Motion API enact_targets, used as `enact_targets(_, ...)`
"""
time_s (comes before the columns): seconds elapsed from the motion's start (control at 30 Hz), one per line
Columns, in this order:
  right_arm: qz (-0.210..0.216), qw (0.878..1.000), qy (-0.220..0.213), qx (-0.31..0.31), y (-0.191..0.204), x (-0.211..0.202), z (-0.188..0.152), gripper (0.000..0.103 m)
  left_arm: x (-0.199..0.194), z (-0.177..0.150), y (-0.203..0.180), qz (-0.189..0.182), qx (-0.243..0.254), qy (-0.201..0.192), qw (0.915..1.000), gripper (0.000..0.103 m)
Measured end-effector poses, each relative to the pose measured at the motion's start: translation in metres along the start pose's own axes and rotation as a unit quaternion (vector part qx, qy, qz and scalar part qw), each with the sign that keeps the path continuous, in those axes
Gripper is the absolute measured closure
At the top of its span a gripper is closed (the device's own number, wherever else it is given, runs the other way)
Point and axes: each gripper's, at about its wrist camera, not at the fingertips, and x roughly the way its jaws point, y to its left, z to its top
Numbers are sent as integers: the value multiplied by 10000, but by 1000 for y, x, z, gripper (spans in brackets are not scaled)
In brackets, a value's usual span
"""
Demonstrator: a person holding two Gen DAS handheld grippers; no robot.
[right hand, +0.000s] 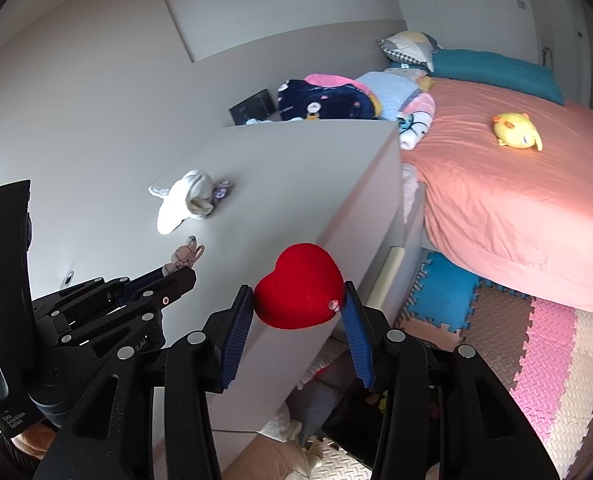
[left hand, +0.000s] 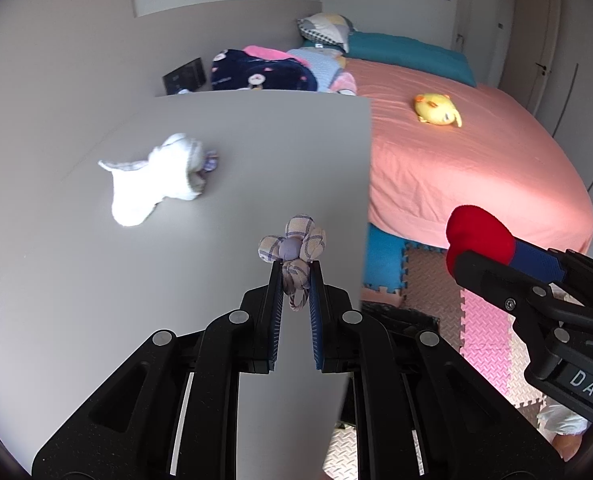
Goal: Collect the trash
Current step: 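Carry the flower toy and red heart over the black bin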
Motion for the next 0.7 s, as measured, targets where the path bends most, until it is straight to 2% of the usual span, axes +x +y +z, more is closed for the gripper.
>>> enact_targets(0.53, -635, 9966, -210, 490, -73, -43, -15, 57, 11, -11, -76, -474, 685, 136, 9964, 91)
enact_targets(0.7, -759, 9950, -163, 628, -93, -46, -18, 56, 21, -18, -92, -618, 968, 403, 9926, 88)
